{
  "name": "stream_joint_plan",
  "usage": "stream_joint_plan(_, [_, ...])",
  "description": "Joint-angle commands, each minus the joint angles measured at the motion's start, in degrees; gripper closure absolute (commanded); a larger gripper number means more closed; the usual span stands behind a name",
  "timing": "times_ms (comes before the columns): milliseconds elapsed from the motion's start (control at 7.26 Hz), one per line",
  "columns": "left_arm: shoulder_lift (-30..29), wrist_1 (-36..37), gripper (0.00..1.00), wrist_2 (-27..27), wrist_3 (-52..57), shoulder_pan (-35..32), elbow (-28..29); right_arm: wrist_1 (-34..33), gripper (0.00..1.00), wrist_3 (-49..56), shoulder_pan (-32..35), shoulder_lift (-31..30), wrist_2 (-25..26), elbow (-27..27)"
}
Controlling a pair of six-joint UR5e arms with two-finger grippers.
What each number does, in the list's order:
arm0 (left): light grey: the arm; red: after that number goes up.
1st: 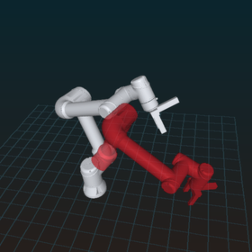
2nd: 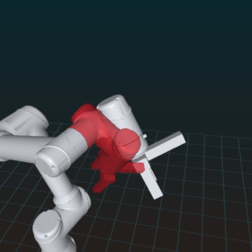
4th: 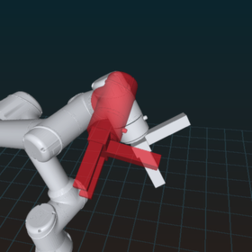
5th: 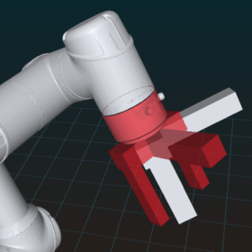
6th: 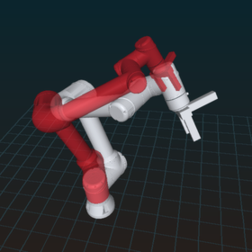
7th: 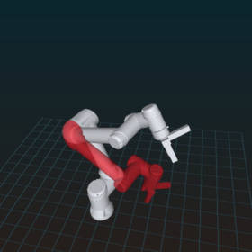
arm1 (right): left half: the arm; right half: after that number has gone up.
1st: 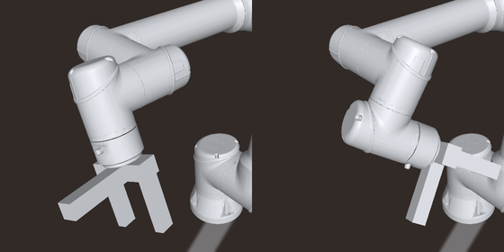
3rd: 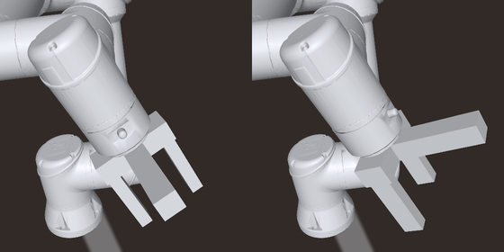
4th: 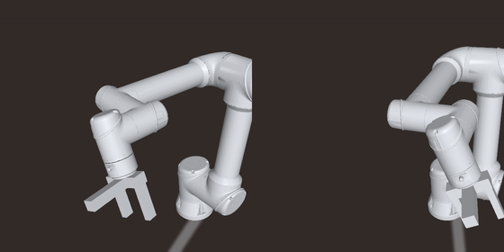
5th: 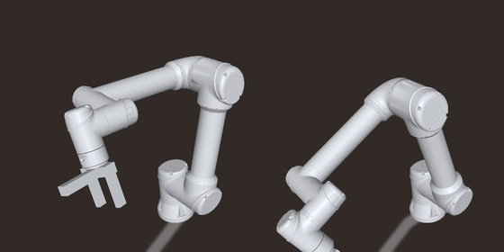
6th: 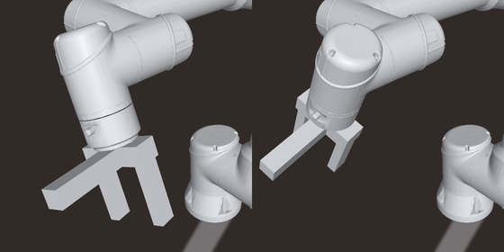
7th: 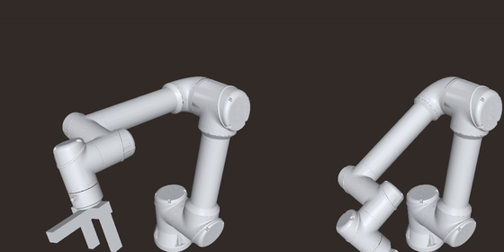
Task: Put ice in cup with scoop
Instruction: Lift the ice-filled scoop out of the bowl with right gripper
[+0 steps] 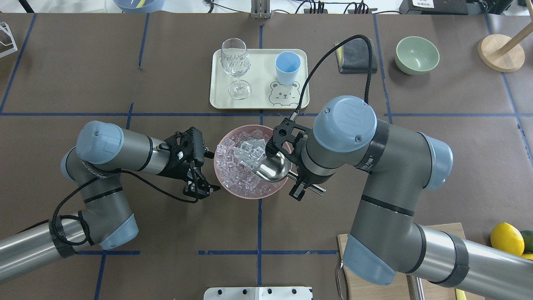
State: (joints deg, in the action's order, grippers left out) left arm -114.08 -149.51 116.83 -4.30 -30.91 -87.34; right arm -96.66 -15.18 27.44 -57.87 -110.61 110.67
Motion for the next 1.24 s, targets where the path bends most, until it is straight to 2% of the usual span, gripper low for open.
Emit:
stream_joint_plan(0, [0.0, 0.0, 0.00, 0.0, 0.0, 0.0, 0.0, 11.4, 1.00, -4.4, -0.2, -4.9, -0.2, 0.5])
stream_joint_plan(276, [0.1, 0.0, 0.00, 0.1, 0.0, -0.1, 0.0, 11.1, 1.00, -6.8, 0.9, -4.7, -1.2, 1.3])
stream_joint_plan(413, [0.1, 0.0, 0.00, 0.1, 0.0, -0.1, 0.0, 9.7, 1.00, -8.5, 3.6, -4.4, -4.2, 1.6])
stream_joint_plan(551, [0.2, 0.0, 0.00, 0.1, 0.0, -0.2, 0.0, 4.3, 1.00, -8.5, 6.6, -4.4, -7.1, 3.6])
stream_joint_plan(689, [0.2, 0.0, 0.00, 0.1, 0.0, -0.2, 0.0, 0.1, 1.00, -8.5, 8.0, -4.1, -7.2, 4.5])
stream_joint_plan(964, [0.3, 0.0, 0.00, 0.1, 0.0, -0.2, 0.1, -6.0, 1.00, -8.5, 11.8, -2.3, -7.1, 3.5])
stream_joint_plan(1102, [0.3, -0.1, 0.00, 0.1, 0.0, -0.2, 0.0, -8.0, 1.00, -8.3, 13.4, -0.2, -7.1, 1.1])
